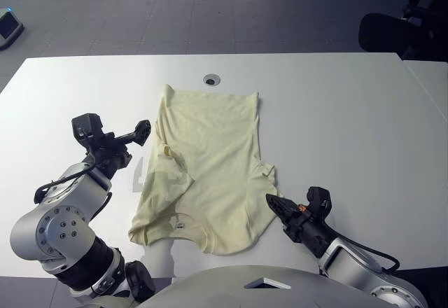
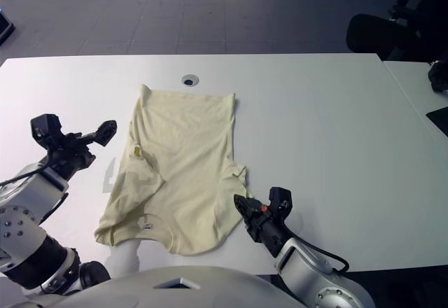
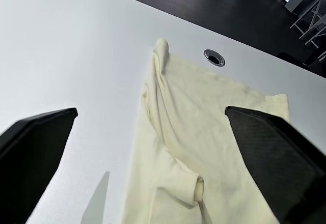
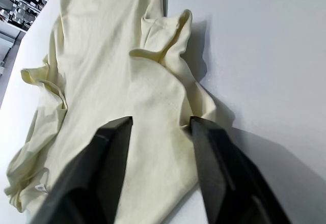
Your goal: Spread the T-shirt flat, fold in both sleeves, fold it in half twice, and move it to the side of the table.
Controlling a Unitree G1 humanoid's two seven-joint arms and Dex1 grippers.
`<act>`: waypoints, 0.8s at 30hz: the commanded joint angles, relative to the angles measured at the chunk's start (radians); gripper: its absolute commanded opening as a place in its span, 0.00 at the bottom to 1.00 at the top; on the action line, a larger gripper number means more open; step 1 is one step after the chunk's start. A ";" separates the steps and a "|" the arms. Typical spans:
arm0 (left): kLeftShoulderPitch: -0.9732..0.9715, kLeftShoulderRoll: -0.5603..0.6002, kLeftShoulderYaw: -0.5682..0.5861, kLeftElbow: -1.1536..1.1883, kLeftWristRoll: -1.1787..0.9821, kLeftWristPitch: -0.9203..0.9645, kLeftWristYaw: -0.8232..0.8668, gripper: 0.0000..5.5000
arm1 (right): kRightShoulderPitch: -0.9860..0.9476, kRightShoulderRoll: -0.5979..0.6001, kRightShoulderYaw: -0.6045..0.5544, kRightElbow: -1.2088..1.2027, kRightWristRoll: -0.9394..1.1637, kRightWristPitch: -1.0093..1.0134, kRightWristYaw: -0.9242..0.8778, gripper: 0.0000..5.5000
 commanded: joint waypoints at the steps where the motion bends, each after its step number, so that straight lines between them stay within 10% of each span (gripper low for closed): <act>1: -0.006 -0.011 -0.001 -0.008 0.011 0.010 0.005 0.98 | -0.005 -0.042 -0.003 0.015 0.007 -0.005 -0.015 0.25; 9: 0.003 -0.038 -0.010 -0.031 0.015 0.009 0.015 0.98 | -0.027 -0.125 -0.009 0.029 0.013 0.000 -0.013 0.00; 24: 0.033 -0.086 -0.008 -0.077 0.034 0.010 0.020 0.98 | -0.126 -0.285 -0.172 0.097 0.109 -0.025 -0.014 0.00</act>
